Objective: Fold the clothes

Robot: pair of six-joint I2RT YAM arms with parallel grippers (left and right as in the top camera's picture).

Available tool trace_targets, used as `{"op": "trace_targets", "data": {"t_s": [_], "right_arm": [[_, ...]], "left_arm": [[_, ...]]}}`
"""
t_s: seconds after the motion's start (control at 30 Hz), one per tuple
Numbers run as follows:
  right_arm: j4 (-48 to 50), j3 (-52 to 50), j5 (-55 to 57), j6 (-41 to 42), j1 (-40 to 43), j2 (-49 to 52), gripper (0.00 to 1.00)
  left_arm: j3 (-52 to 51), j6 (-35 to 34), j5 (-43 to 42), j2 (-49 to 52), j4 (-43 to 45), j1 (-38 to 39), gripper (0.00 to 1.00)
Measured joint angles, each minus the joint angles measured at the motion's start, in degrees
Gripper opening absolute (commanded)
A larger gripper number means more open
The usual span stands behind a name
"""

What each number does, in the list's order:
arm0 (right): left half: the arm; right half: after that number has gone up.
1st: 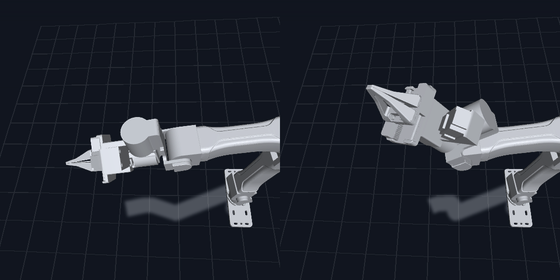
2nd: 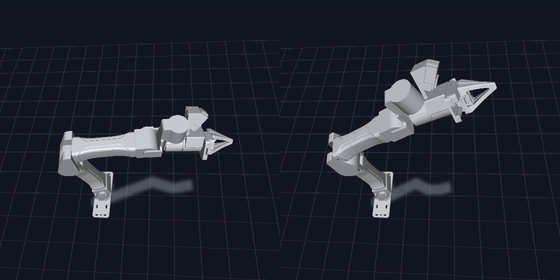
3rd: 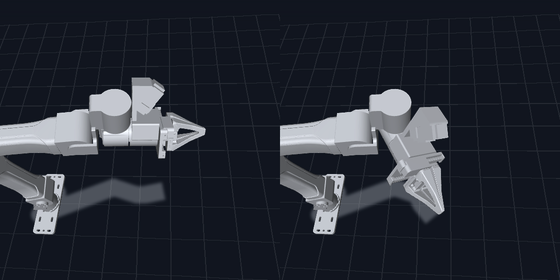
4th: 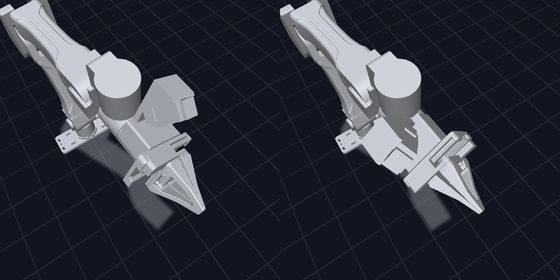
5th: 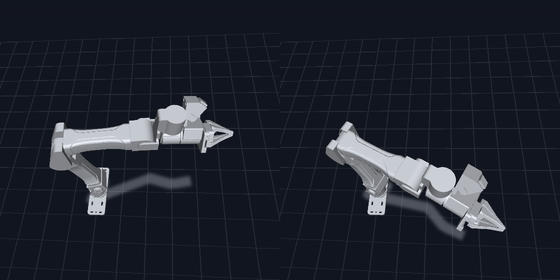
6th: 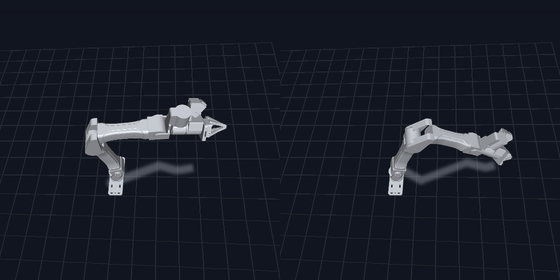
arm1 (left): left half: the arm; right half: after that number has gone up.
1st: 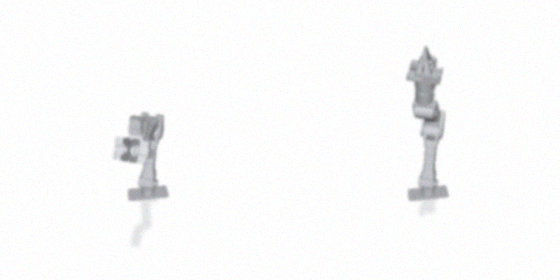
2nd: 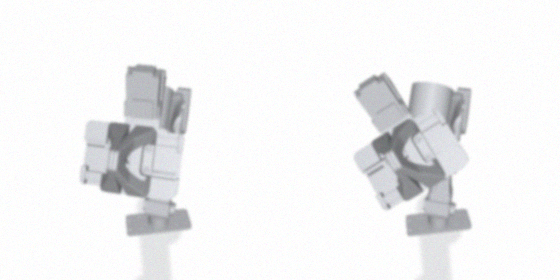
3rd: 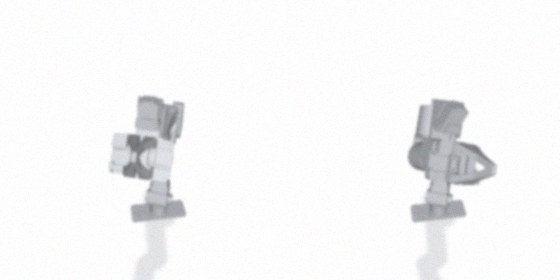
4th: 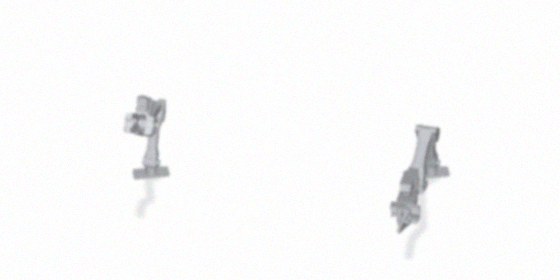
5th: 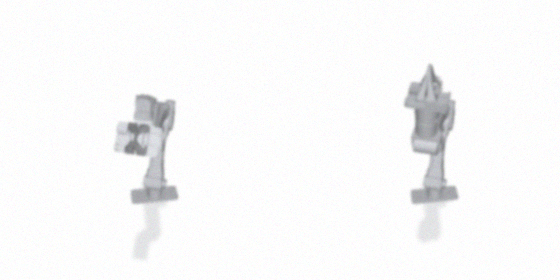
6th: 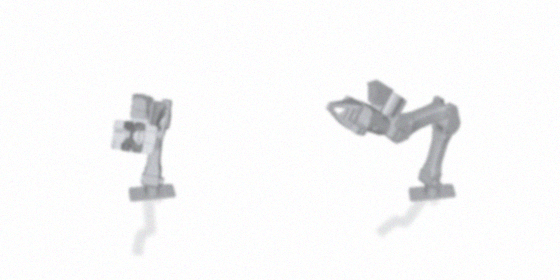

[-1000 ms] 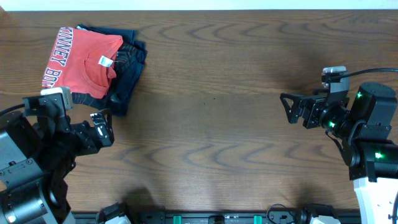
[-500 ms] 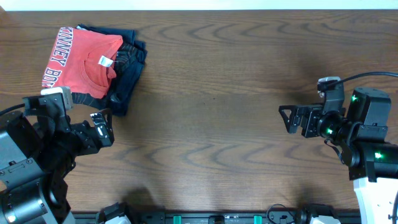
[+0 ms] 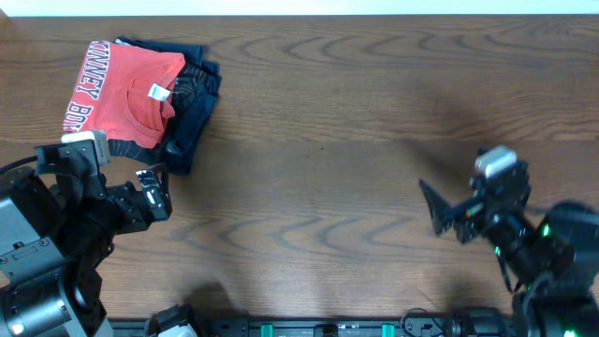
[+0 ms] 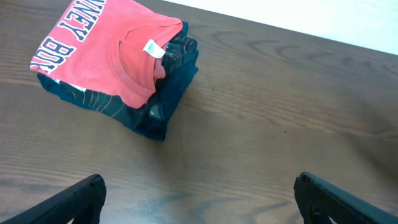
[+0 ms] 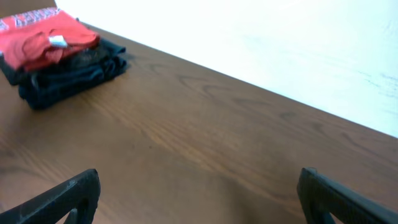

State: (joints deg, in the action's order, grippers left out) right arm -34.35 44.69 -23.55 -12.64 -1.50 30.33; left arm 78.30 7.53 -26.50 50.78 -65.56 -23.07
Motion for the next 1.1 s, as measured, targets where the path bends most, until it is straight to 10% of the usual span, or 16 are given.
{"op": "trace_targets", "data": {"t_s": [0.47,1.1], "right_arm": [[9.84,-30.14,0.02,3.65,-0.31,-27.58,0.99],[15.91,-38.66,0.33,7.96,-0.31,-29.62,0.99]], "left_arm": [[0.0,0.0,0.15,0.0,-0.02,0.0,0.98],[0.0,0.0,0.15,0.0,-0.02,0.0,0.98]]}}
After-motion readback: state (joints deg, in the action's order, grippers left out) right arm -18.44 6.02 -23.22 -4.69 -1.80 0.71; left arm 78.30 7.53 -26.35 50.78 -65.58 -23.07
